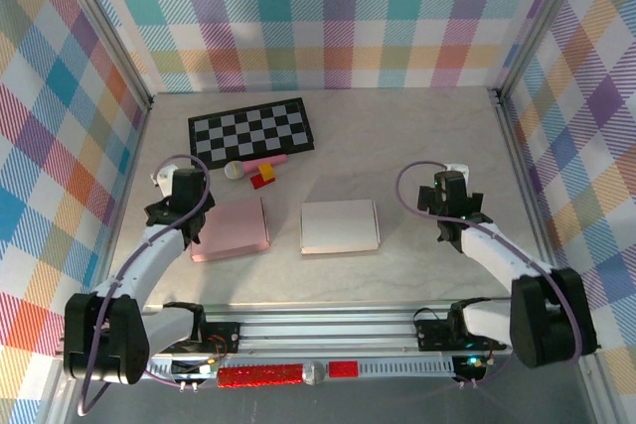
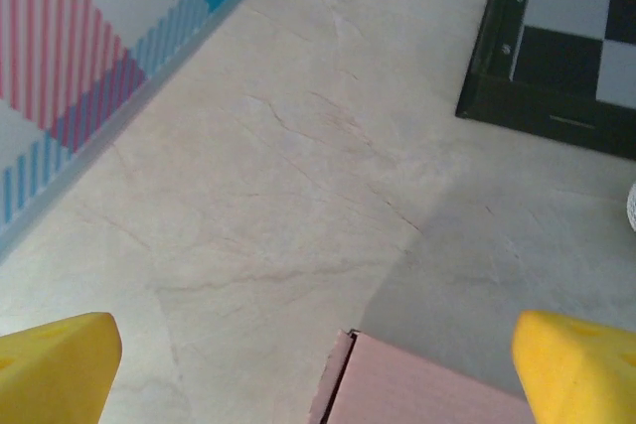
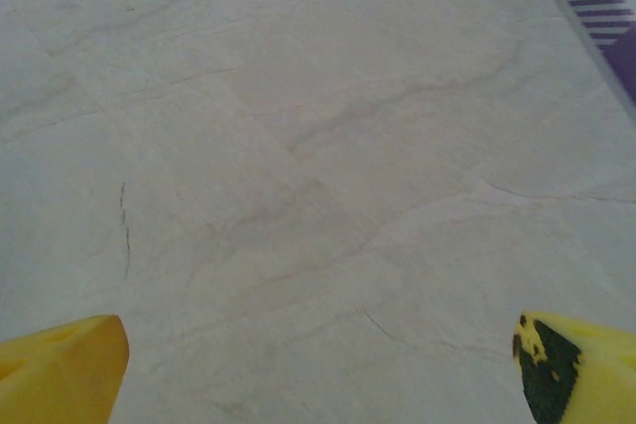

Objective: Fold the paper box

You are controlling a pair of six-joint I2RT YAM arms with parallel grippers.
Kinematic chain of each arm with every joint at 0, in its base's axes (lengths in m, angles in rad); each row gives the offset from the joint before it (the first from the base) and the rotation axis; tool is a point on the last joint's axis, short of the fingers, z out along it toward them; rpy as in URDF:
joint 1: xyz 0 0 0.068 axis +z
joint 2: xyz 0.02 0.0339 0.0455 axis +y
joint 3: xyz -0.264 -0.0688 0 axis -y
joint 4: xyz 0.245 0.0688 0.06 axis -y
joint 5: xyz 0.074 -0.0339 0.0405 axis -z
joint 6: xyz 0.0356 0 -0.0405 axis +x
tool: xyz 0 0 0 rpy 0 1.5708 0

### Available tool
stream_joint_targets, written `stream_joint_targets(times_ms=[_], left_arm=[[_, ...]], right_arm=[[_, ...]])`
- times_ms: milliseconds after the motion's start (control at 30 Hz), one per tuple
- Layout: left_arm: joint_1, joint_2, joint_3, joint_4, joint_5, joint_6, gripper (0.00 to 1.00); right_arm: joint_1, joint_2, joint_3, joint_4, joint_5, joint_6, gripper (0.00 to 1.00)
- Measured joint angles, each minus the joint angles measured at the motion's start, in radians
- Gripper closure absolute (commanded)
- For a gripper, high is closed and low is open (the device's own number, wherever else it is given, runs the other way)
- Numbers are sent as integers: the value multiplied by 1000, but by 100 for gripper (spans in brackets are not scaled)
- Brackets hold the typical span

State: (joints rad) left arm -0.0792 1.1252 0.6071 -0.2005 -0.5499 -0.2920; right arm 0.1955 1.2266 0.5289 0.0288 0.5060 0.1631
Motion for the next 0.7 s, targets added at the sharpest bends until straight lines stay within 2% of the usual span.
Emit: stream_joint_targets(times_ms=[133,400,700], left_arm=[[40,62,-55,181,98,66,0],[124,225,-98,501,257,135,0],[161,319,-115,662,428,156,0]], right_arm=[[-45,108,-15,151,-65,-13,1],[-107,190,-34,429,-219,-84,1],[-183,258,-118,674,-341,-95,1]])
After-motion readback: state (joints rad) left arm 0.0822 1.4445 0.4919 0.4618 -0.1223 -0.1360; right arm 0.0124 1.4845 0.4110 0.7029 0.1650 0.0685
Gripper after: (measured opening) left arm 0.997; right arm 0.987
